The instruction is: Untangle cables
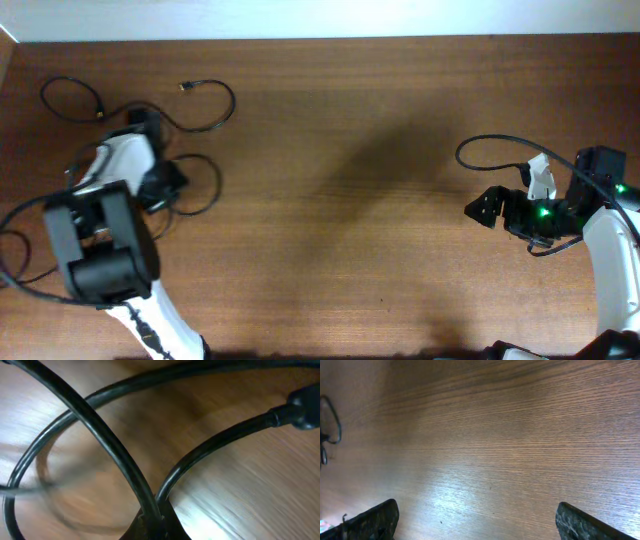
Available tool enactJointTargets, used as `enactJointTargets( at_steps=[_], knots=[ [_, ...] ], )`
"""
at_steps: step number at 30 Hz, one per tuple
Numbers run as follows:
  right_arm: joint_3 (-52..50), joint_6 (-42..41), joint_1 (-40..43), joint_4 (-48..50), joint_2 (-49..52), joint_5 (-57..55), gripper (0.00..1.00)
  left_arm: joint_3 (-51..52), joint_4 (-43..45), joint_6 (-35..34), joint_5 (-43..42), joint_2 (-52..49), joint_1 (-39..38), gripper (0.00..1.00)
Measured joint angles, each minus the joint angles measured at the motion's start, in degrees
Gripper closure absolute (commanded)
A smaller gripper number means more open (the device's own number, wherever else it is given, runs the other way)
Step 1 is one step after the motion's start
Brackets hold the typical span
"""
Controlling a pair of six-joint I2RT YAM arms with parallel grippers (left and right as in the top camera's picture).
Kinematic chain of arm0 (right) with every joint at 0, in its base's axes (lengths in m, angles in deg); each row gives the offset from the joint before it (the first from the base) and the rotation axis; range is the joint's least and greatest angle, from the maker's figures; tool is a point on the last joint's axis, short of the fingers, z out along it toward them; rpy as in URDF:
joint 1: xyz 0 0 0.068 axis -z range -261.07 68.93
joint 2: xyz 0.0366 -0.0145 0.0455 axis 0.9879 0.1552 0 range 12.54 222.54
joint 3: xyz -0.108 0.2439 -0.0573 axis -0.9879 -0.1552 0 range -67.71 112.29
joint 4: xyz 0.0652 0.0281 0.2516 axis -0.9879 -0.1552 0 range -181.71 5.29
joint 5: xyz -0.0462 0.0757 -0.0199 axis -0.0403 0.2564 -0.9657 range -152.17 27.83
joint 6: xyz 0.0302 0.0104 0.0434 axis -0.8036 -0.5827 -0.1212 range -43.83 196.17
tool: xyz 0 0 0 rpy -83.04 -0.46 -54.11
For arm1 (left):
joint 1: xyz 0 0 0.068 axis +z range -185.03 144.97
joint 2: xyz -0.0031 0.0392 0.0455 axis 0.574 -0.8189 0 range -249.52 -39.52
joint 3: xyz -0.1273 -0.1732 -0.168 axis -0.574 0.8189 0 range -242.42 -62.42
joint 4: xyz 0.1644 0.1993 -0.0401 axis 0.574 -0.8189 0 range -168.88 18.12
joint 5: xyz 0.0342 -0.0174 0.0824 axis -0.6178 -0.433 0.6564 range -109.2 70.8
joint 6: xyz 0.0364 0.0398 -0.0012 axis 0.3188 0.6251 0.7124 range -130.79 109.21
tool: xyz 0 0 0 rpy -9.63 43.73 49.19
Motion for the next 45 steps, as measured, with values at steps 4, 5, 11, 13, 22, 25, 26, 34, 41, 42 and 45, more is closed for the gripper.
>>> enactJointTargets(
  at_steps=[4,5,11,13,22,25,26,34,41,42,45],
  knots=[
    [0.0,0.0,0.0,0.3,0.0,-0.2,0.01,0.1,3.4,0.0,0.8,0.0,10.1,1.0],
    [0.0,0.0,0.0,0.3,0.0,-0.3,0.01,0.1,4.8,0.0,0.3,0.0,12.9,1.0],
    [0.0,0.0,0.0,0.6,0.0,-0.3,0.01,0.2,11.7,-0.7,-2.3,-0.2,25.9,1.0],
    [0.0,0.0,0.0,0.7,0.0,-0.3,0.01,0.2,12.7,-1.8,-3.3,-0.3,29.1,1.0],
    [0.0,0.0,0.0,1.1,0.0,-0.5,0.01,-3.1,8.3,-2.4,-6.8,-1.7,32.3,0.97],
    [0.0,0.0,0.0,1.1,0.0,-0.5,0.01,-9.5,-1.0,-1.7,-7.1,-3.8,31.3,0.99],
    [0.0,0.0,0.0,1.1,0.0,-0.5,0.01,-11.8,-4.0,-1.4,-7.1,-4.0,30.8,0.99],
    [0.0,0.0,0.0,1.1,0.0,-0.5,0.01,-29.1,-20.2,-0.6,-7.6,-4.2,27.5,0.01],
    [0.0,0.0,0.0,1.0,0.0,-0.5,0.01,-30.3,-21.2,-0.6,-7.7,-4.2,27.4,0.01],
    [0.0,0.0,0.0,1.0,0.0,-0.5,0.01,-30.3,-21.3,-0.6,-8.2,-4.2,27.4,0.01],
    [0.0,0.0,0.0,1.0,0.0,-0.5,0.01,-30.3,-21.8,-0.6,-9.7,-4.2,27.3,0.01]
  ],
)
